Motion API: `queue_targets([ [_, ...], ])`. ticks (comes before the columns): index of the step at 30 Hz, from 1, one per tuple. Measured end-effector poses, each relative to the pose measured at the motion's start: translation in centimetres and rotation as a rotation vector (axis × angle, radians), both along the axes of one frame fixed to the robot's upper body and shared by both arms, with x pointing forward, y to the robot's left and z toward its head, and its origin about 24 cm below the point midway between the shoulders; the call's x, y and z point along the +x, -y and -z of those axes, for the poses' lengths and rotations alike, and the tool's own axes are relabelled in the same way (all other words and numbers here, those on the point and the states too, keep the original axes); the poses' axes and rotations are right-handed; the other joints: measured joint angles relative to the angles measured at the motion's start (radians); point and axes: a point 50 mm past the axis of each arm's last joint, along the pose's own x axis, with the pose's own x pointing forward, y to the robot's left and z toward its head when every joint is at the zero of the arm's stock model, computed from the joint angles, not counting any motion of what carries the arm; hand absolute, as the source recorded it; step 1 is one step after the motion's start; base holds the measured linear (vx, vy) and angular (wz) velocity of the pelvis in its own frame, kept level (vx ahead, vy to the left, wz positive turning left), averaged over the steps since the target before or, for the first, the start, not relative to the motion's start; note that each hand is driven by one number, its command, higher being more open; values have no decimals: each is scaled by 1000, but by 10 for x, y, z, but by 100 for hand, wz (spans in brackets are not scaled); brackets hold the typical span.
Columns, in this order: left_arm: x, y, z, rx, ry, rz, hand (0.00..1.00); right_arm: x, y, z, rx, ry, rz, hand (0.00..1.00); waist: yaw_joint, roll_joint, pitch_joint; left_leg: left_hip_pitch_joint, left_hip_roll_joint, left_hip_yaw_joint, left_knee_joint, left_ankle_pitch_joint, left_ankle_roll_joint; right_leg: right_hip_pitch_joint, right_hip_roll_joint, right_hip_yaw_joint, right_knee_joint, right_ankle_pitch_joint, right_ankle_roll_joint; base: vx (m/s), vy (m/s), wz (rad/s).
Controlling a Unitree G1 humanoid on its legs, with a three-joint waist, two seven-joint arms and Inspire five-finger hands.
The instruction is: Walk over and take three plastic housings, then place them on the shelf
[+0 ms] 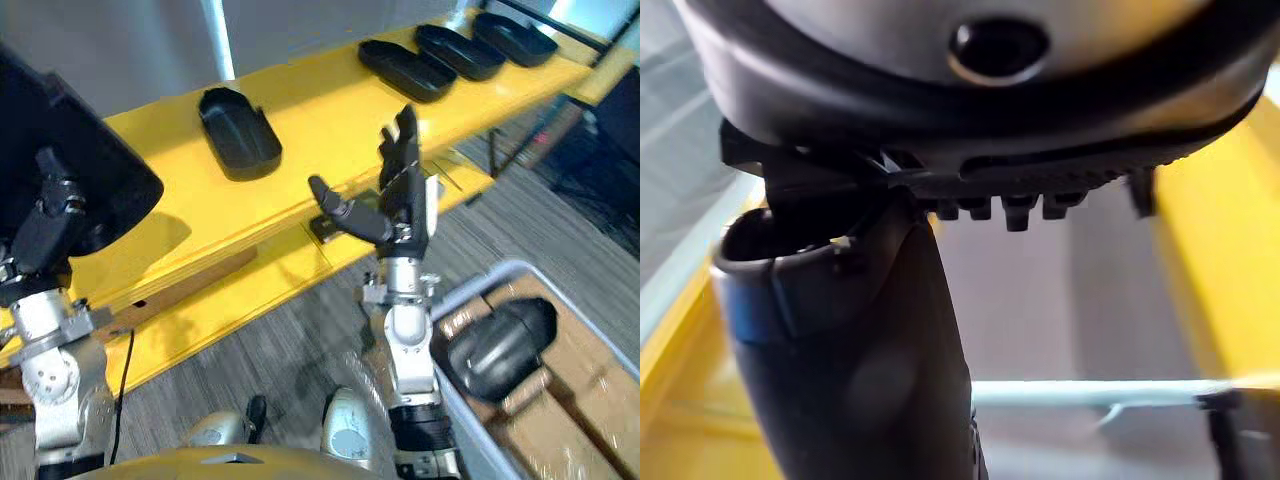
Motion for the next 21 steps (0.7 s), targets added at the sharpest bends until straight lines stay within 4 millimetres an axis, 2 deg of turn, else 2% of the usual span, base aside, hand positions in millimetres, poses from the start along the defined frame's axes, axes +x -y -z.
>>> queue_targets([
  [1, 0, -2, 1, 4, -4, -7, 0, -1, 3, -8, 2, 56, 9, 100, -1, -36, -26, -7, -5, 21, 24, -45, -36, 51, -36, -57, -85, 106, 1, 351, -445, 144],
  [2, 0, 0, 4, -19, -14, -7, 0, 0, 6, -12, -9, 75, 15, 100, 9, -9, -29, -11, 32, 42, 40, -63, -44, 69, -12, -89, -97, 112, -12, 254, -382, 112],
  [3, -2, 1, 7, -37, -28, -5, 0, 0, 9, -17, -25, 93, 22, 100, 5, 14, -41, -33, 84, 125, 53, -70, -49, 102, 9, -128, -138, 110, -17, 167, -245, 90],
  [4, -2, 4, 12, -49, -49, 14, 0, -1, 15, -22, -35, 113, 44, 100, 4, 45, -45, -37, 159, 257, 53, -65, -50, 157, 34, -194, -189, 111, -22, 155, -211, 104],
  [5, -2, 6, 14, -51, -57, 26, 0, -2, 18, -22, -36, 116, 58, 100, 2, 51, -48, -34, 186, 319, 41, -58, -52, 181, 37, -222, -206, 110, -24, 195, -248, 129],
  [6, -1, 12, 15, -53, -62, 60, 0, -7, 26, -24, -32, 126, 96, 100, -4, 58, -52, -19, 220, 432, 6, -31, -54, 218, 36, -274, -230, 108, -27, 164, -173, 107],
  [7, 1, 17, 15, -50, -61, 98, 0, -12, 30, -26, -25, 136, 125, 100, 0, 67, -58, 7, 234, 496, -48, 39, -67, 236, 35, -304, -246, 108, -27, 155, -131, 92],
  [8, 1, 19, 15, -43, -61, 114, 0, -15, 32, -27, -21, 142, 133, 100, 7, 68, -58, 26, 225, 495, -93, 62, -75, 244, 28, -315, -251, 108, -27, 90, -31, 47],
  [10, 1, 22, 15, -37, -65, 130, 0, -20, 30, -26, -16, 142, 127, 100, 8, 67, -58, 42, 205, 487, -137, 82, -71, 252, 17, -319, -262, 112, -21, 70, 48, 22],
  [13, -3, 20, 21, -46, -102, 115, 0, -21, 27, -20, -7, 115, 97, 100, 6, 55, -61, 46, 183, 487, -137, 78, -61, 266, 7, -317, -285, 119, -9, 39, 62, 6],
  [15, -8, 18, 28, -44, -145, 99, 0, -22, 27, -11, 50, 70, 73, 100, 8, 49, -56, -23, 191, 469, -3, 29, -50, 268, 5, -314, -300, 125, 1, -3, 57, 4],
  [18, -9, 17, 32, -48, -182, 91, 0, -23, 28, -3, 81, 22, 40, 100, 12, 40, -37, -73, 191, 442, 117, 12, -46, 292, -19, -308, -318, 135, 11, -39, 95, 0],
  [19, -9, 17, 32, -45, -182, 94, 0, -23, 28, -3, 80, 23, 36, 100, 10, 31, -29, -83, 193, 430, 140, -8, -33, 295, -24, -306, -320, 133, 9, -71, 100, -10],
  [20, -11, 18, 31, -32, -182, 108, 0, -23, 28, -3, 79, 23, 32, 100, 7, 43, -28, -93, 220, 409, 163, -20, -15, 295, -26, -297, -315, 130, 7, -77, 137, -29],
  [21, -13, 20, 32, -11, -188, 128, 0, -23, 28, -1, 76, 20, 29, 100, 4, 50, -28, -90, 249, 384, 161, -14, -25, 288, -33, -278, -306, 131, 17, -75, 158, -41],
])
